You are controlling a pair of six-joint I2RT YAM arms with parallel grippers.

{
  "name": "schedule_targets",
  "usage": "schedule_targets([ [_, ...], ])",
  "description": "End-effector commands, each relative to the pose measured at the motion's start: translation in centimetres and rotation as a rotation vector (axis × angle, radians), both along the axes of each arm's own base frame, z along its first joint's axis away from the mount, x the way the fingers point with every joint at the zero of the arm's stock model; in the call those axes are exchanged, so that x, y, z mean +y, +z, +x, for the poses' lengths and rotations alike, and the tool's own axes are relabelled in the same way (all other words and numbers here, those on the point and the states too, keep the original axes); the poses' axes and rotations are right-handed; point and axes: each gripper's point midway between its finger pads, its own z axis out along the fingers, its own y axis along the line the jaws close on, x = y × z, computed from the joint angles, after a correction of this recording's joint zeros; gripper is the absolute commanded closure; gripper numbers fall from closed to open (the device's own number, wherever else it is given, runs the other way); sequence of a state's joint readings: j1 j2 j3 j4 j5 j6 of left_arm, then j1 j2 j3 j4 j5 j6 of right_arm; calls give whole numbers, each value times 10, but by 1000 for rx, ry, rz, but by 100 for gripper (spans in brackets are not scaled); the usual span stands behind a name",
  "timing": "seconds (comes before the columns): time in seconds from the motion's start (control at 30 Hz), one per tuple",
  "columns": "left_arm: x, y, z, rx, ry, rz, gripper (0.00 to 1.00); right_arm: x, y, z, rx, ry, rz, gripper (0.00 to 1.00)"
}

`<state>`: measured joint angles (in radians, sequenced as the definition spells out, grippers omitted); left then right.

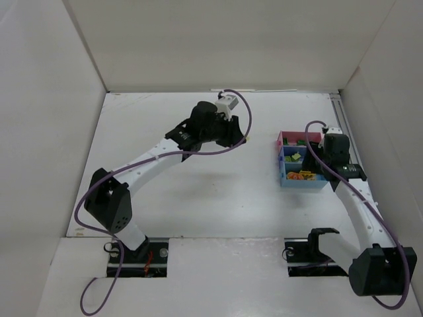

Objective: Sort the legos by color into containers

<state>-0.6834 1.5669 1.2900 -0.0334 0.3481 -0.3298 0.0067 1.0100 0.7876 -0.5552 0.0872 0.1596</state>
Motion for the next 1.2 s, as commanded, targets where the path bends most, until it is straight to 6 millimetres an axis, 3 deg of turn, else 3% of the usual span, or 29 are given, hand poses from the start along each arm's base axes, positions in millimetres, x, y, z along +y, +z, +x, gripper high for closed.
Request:
schedule_targets([
  [0.0, -32, 41, -5, -135, -113, -56, 100, -6, 23, 2, -66, -44, -5, 37],
  [0.07, -46, 44, -6, -149, -146, -59, 100, -10, 28, -1, -72, -82, -4, 37],
  [0.1, -61, 32, -9, -134, -190, -48, 100, -17, 34, -3, -87, -119, -24, 35],
  [0.13, -71, 44, -9, -146, -219, -52, 100, -20, 42, -2, -100, -134, -37, 30],
  [0.17, -79, 43, -10, -147, -247, -48, 100, -23, 50, -6, -117, -165, -33, 28],
  [0.2, -92, 26, -8, -127, -274, -24, 100, -30, 57, -8, -131, -203, -53, 8],
  [0.23, -107, 41, -13, -153, -315, -46, 100, -35, 70, -8, -159, -225, -62, 0],
  [0.33, -140, 17, -20, -141, -381, -3, 100, -43, 84, -17, -193, -282, -74, 0],
  [0.37, -150, 29, -18, -161, -382, -15, 100, -45, 91, -19, -209, -306, -66, 0],
  [0.4, -158, 27, -18, -156, -391, -12, 100, -47, 100, -21, -237, -318, -70, 0],
  [0.43, -167, 3, -9, -134, -389, 22, 100, -51, 101, -25, -239, -344, -79, 0],
  [0.47, -180, 21, -7, -165, -397, -5, 100, -53, 104, -27, -241, -354, -87, 0],
  [0.5, -184, 14, -6, -144, -407, 7, 100, -54, 111, -30, -260, -367, -83, 0],
  [0.53, -193, -9, -2, -103, -416, 21, 100, -56, 115, -33, -276, -375, -86, 0],
  [0.6, -203, 0, 5, -113, -408, -7, 100, -58, 120, -37, -288, -387, -92, 0],
  [0.67, -210, -14, 8, -88, -411, -6, 100, -63, 121, -42, -289, -408, -109, 0],
  [0.73, -213, -8, 9, -89, -400, -34, 100, -65, 122, -46, -289, -419, -118, 0],
  [0.8, -217, -16, 7, -75, -393, -27, 100, -65, 122, -46, -289, -419, -118, 0],
  [0.97, -223, -16, 11, -97, -362, -36, 100, -63, 125, -46, -295, -406, -117, 0],
  [1.03, -225, -27, 16, -84, -339, -24, 99, -63, 123, -44, -286, -405, -119, 0],
  [1.17, -229, -25, 21, -97, -330, -31, 99, -63, 123, -44, -286, -405, -119, 0],
])
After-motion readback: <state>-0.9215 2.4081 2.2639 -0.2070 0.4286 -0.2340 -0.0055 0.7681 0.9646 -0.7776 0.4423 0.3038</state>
